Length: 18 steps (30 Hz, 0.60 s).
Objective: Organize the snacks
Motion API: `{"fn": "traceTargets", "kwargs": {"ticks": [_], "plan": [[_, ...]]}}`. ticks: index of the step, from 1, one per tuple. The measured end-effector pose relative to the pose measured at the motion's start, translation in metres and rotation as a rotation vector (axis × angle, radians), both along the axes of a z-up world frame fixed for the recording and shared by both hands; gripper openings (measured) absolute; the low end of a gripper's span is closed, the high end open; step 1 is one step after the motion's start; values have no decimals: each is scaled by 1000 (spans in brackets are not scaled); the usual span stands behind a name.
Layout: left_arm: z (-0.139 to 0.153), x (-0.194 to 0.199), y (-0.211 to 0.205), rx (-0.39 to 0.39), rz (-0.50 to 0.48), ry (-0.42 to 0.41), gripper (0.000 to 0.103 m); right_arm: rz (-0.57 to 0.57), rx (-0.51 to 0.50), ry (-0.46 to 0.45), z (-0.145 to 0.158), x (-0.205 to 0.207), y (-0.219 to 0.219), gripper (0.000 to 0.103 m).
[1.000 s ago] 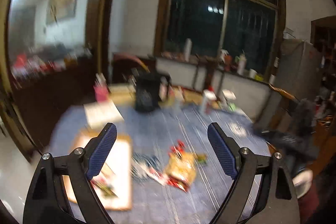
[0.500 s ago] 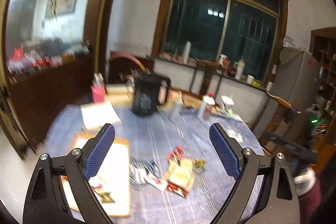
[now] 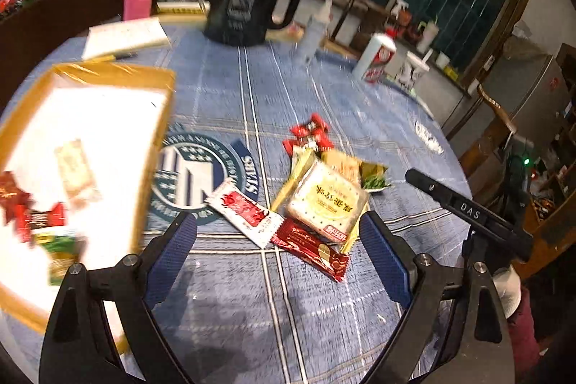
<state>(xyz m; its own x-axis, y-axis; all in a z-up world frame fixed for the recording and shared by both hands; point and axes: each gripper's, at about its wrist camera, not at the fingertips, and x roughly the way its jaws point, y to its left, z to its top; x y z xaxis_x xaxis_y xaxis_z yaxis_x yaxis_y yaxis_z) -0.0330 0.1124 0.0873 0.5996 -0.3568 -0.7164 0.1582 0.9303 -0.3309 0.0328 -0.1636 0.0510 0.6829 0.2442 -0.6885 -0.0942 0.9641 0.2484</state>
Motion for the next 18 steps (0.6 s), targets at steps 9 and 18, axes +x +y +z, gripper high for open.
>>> {"fn": "traceTargets", "kwargs": {"ticks": [9, 18], "plan": [[-27, 47, -51, 29, -112, 46, 93, 22, -26, 123, -33, 43, -3, 60], [-45, 83, -71, 93, -99, 84, 93, -11, -62, 188, -52, 68, 11, 54]]}}
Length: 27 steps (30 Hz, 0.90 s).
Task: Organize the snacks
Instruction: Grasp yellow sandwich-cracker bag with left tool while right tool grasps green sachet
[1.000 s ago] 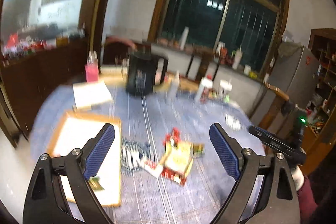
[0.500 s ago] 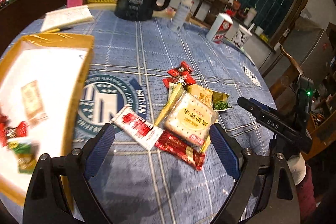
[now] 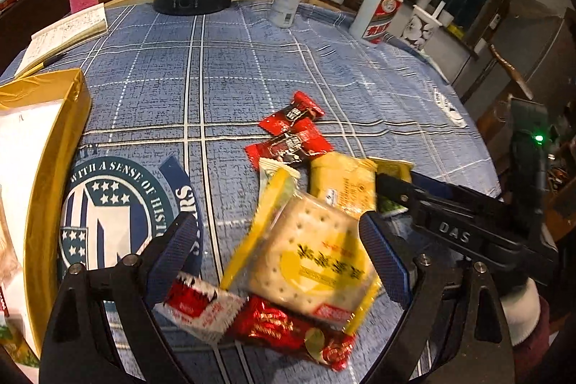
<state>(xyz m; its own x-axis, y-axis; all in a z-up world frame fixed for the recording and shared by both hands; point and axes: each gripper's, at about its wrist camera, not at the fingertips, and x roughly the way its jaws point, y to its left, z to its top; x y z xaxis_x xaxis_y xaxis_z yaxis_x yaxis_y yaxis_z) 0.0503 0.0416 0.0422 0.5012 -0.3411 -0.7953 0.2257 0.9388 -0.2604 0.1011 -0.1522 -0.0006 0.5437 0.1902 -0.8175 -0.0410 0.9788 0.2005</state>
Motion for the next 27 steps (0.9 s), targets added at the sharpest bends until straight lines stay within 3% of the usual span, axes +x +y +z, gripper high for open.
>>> {"fn": "traceTargets", "kwargs": {"ticks": [2, 7, 8, 9, 10, 11, 13, 17, 20, 21, 24, 27], "plan": [[-4, 3, -6, 25, -13, -1, 93, 4, -16, 2, 0, 1, 0, 40], [-7, 3, -22, 79, -70, -11, 89, 6, 33, 5, 0, -4, -10, 35], [-6, -2, -27, 105, -92, -22, 82, 5, 44, 8, 1, -6, -12, 34], [-7, -6, -32, 131, -117, -26, 58, 6, 52, 11, 1, -8, -14, 34], [-8, -12, -36, 148, -146, -17, 49, 6, 56, 13, 1, -11, -16, 34], [-7, -15, -38, 147, -156, -17, 49, 5, 61, 14, 1, -14, -19, 34], [-4, -25, -38, 147, -197, -10, 36, 10, 74, 21, 1, -20, -22, 34], [4, -45, -35, 149, -265, 13, 36, 44, 108, 47, 2, -36, -24, 34], [14, -54, -30, 155, -251, -8, 36, 71, 119, 50, 4, -49, -22, 34], [19, -51, -27, 135, -236, -16, 38, 74, 124, 43, 6, -52, -23, 34], [29, -30, -22, 70, -169, -28, 58, 60, 170, 17, 13, -60, -29, 34], [29, -6, -32, 24, -174, -40, 59, 60, 226, -13, 20, -71, -35, 34]]}}
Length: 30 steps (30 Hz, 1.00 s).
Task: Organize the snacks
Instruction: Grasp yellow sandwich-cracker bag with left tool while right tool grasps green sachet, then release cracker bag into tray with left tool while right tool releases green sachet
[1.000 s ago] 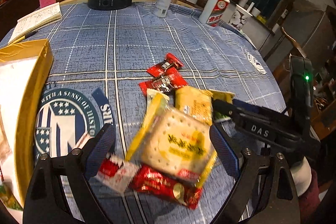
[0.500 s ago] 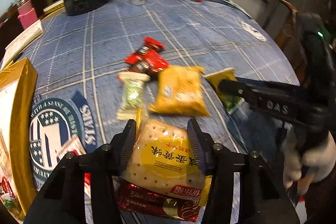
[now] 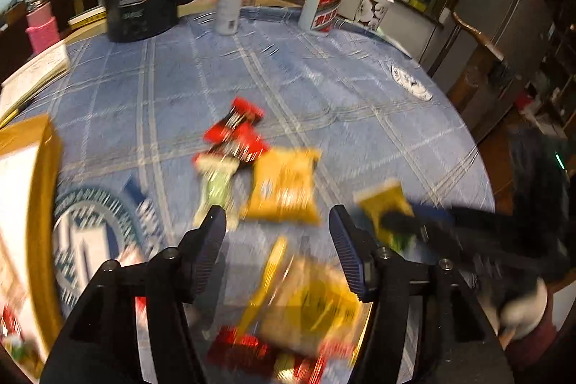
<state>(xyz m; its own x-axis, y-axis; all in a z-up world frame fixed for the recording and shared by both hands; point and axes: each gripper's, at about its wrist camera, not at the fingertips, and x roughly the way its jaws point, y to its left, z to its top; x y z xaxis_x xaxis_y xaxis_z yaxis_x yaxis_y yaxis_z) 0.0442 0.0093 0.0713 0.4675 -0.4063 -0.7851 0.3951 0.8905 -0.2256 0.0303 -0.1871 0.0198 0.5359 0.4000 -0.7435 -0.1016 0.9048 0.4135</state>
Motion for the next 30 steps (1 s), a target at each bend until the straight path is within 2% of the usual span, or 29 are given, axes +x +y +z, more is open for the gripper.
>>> {"fn": "traceTargets", "kwargs": {"ticks": [1, 8, 9, 10, 15, 19, 22, 25, 30], "plan": [[-2, 6, -7, 11, -5, 1, 59, 2, 9, -6, 2, -3, -1, 34], [-32, 26, -69, 282, -80, -50, 57, 5, 61, -35, 13, -24, -9, 34], [-35, 26, -71, 311, -75, -61, 45, 2, 58, -39, 14, -26, -10, 34], [-36, 24, -73, 332, -71, -75, 42, -1, 53, -42, 15, -28, -11, 33], [-25, 11, -60, 259, -44, -76, 42, -3, 48, -61, 20, -37, -11, 33], [4, -9, -38, 165, -24, -104, 42, 2, 54, -78, 30, -44, -3, 33], [34, -31, -4, 76, 2, -132, 42, 22, 47, -100, 44, -51, 11, 33], [56, -50, 39, 22, 47, -164, 42, 59, 42, -124, 60, -58, 37, 33], [70, -65, 117, -8, 157, -190, 42, 156, 28, -145, 79, -64, 101, 33]]}}
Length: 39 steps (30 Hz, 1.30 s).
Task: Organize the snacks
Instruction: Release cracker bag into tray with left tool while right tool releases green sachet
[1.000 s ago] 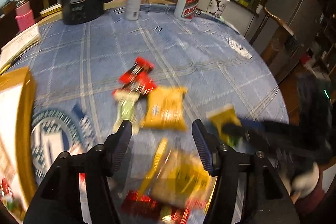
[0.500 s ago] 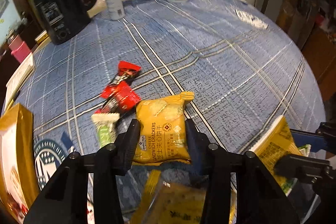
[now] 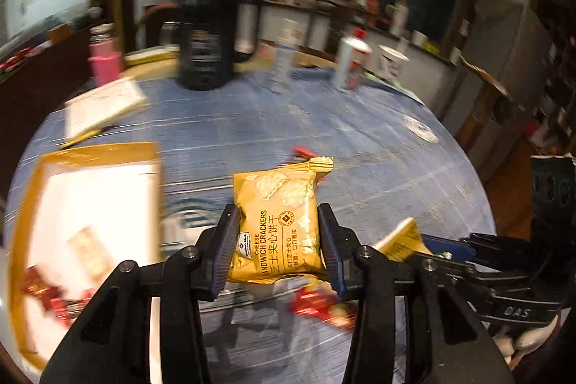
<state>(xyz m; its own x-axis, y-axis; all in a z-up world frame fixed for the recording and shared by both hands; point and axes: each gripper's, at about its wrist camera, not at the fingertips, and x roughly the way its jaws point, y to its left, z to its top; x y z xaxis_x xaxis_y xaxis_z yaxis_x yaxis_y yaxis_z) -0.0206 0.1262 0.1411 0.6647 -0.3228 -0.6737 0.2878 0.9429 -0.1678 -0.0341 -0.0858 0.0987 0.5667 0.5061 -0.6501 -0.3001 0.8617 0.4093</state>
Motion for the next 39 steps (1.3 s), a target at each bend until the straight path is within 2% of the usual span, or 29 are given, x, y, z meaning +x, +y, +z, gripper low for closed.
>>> {"fn": "traceTargets", "kwargs": {"ticks": [4, 9, 12, 16, 22, 27, 30, 33, 36, 39], "plan": [[-5, -1, 78, -20, 136, 9, 42, 96, -1, -9, 14, 4, 66, 33], [-23, 10, 152, -26, 281, 52, 42, 213, -1, -11, 23, 17, 148, 33], [-43, 26, 186, -58, 340, 108, 42, 257, -28, 3, 14, 30, 197, 33], [-66, 39, 204, -73, 376, 159, 42, 258, -98, 26, -12, 45, 245, 33], [-89, 54, 219, -78, 410, 213, 42, 240, -191, 57, -44, 62, 273, 33], [-92, 53, 226, -98, 403, 209, 42, 225, -207, 73, -57, 75, 276, 35], [-87, 50, 226, -113, 408, 198, 43, 217, -191, 83, -61, 80, 274, 37], [-77, 43, 222, -120, 412, 172, 43, 221, -152, 90, -60, 81, 268, 45], [-61, 30, 214, -141, 403, 139, 44, 212, -110, 74, -49, 77, 256, 45], [-46, 15, 200, -159, 385, 106, 54, 192, -67, 42, -33, 69, 231, 45]]}}
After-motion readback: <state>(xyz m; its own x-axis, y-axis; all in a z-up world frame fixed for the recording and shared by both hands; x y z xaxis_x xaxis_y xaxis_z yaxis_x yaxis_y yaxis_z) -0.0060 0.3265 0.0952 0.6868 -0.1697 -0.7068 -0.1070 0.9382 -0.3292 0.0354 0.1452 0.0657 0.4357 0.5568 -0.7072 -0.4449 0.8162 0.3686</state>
